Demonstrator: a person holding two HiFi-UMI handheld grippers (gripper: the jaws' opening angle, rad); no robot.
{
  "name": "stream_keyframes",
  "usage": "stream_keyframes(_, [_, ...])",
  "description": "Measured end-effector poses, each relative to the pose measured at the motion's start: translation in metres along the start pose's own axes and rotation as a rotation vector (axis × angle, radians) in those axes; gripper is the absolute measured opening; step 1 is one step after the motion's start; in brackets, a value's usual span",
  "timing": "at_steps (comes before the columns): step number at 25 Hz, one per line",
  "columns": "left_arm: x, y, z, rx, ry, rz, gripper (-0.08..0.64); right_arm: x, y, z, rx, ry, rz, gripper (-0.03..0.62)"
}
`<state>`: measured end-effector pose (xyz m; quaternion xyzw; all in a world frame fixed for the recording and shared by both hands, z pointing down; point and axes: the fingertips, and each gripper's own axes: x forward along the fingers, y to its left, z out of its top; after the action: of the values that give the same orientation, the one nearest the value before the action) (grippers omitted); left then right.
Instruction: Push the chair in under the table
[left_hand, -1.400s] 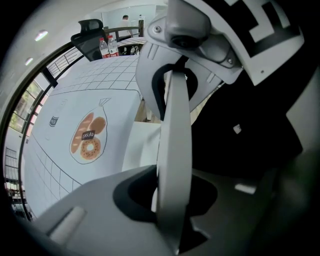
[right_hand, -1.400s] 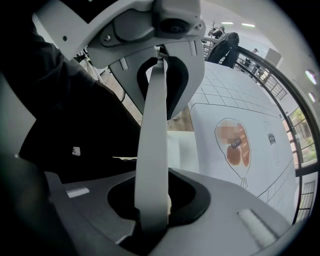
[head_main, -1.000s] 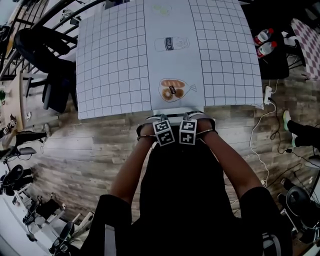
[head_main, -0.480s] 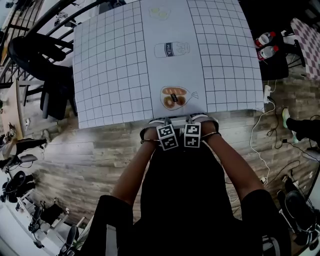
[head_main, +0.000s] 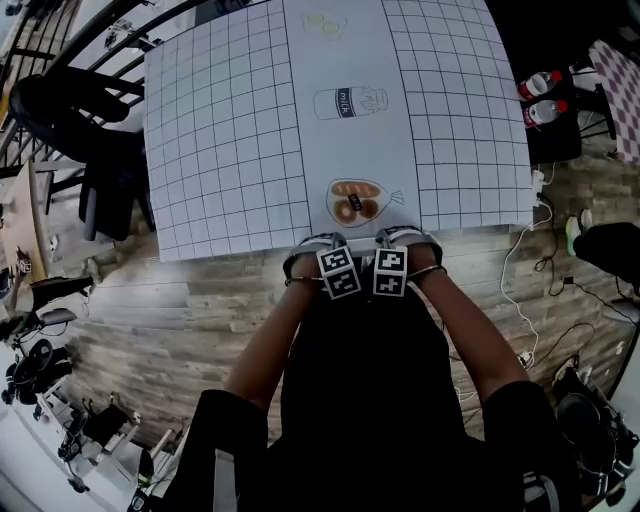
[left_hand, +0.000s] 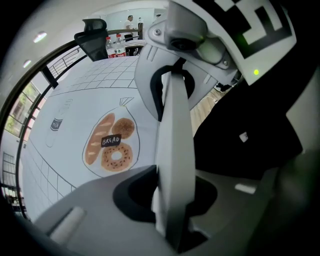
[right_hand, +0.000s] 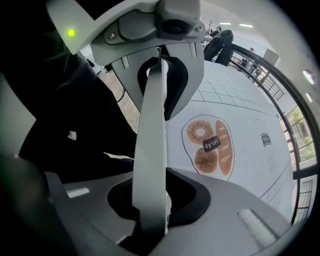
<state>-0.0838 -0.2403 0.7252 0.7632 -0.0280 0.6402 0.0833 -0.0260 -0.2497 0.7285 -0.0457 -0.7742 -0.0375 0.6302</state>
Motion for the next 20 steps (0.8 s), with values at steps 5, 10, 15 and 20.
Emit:
stream_keyframes(5, [0.006, 0.000, -0.003, -0.005, 0.003, -0.005, 0.092, 0.006, 0.001, 0.000, 0.005, -0.003, -0.006, 0.075])
stream_keyframes(10, [0.010, 0.000, -0.004, -0.003, 0.005, -0.013, 0.095, 0.010, 0.000, -0.001, 0.004, -0.001, -0.014, 0.075])
stream_keyframes(15, [0.016, 0.000, -0.005, -0.004, 0.004, -0.006, 0.097, 0.015, 0.002, -0.001, 0.001, -0.005, -0.022, 0.077])
stream_keyframes(20, [0.017, -0.001, -0.005, -0.048, 0.009, -0.021, 0.106, 0.017, 0.003, -0.003, 0.003, -0.001, -0.023, 0.080])
